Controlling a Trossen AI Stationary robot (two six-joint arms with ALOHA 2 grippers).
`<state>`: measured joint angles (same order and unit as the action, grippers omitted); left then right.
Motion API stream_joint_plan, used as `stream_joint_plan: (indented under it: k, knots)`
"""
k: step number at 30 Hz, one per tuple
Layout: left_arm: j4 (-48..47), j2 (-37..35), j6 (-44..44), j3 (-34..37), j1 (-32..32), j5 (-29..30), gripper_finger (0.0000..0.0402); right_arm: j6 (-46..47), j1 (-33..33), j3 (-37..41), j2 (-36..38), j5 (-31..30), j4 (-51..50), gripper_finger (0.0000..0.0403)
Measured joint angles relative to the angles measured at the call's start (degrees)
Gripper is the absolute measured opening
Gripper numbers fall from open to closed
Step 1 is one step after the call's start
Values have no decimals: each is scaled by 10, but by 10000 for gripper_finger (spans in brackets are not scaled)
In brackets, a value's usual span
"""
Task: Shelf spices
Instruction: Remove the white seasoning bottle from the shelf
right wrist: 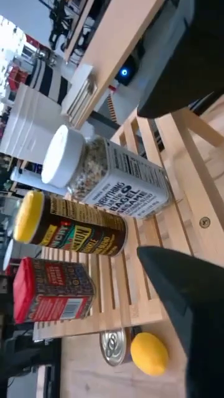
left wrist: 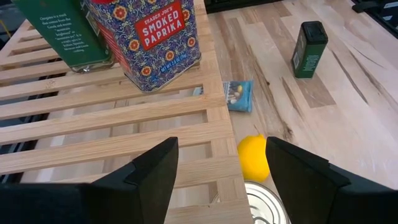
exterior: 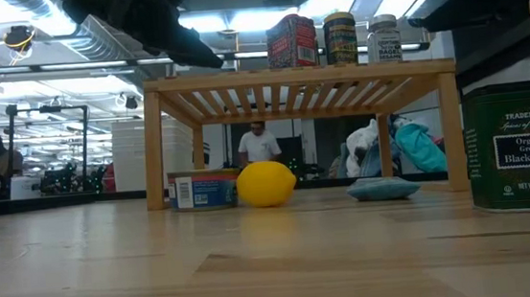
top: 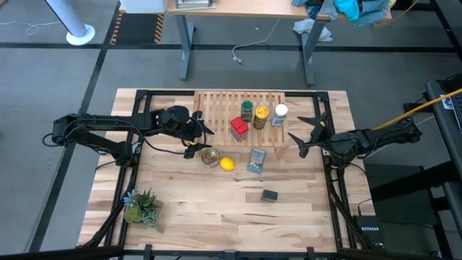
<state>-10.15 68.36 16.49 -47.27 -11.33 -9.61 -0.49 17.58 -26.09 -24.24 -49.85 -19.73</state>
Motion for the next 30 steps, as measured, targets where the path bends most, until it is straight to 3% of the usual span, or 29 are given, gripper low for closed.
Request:
stream_joint_plan:
  k: [6,11,17,30]
  knots:
    - [0,0,0,0,0,0,237,-15,-4,0,21,26,1,382]
    - [0,0,0,0,0,0,237,-21,-66,0,20,86,5,383]
    - [0,0,0,0,0,0,237,-77,-204,32,15,230,106,383]
    - [0,0,0,0,0,0,237,-77,-457,65,-13,555,170,383]
